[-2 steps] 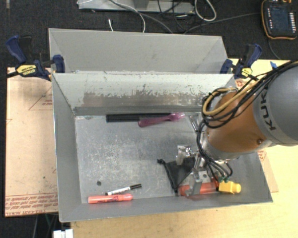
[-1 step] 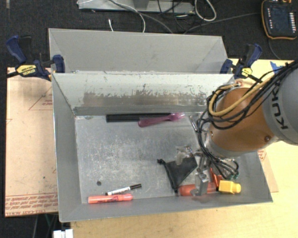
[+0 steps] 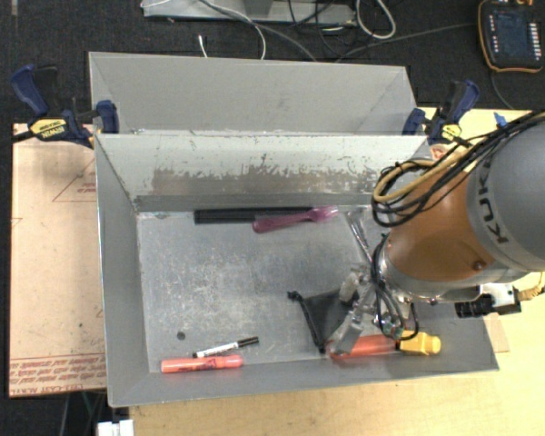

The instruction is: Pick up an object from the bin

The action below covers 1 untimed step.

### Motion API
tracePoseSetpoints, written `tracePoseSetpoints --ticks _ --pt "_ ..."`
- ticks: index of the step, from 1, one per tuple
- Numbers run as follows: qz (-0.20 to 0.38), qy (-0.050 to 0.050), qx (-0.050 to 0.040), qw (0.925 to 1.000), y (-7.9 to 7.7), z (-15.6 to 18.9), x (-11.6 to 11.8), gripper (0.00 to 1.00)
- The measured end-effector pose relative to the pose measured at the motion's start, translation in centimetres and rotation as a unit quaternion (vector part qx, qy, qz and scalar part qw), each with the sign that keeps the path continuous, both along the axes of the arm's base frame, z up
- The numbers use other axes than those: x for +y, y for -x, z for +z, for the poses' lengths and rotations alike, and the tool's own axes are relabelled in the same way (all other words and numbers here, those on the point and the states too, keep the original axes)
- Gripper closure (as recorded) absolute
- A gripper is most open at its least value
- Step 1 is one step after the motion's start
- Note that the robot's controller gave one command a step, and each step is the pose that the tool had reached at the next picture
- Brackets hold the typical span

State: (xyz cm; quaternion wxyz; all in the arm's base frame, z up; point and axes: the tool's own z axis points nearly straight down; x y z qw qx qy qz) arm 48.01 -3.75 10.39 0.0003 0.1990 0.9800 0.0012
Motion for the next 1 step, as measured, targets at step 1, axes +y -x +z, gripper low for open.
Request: tracePoseSetpoints --ticks 1 --pt "0.226 0.001 -0.0088 0.974 -0.74 -2.68 0.92 0.0"
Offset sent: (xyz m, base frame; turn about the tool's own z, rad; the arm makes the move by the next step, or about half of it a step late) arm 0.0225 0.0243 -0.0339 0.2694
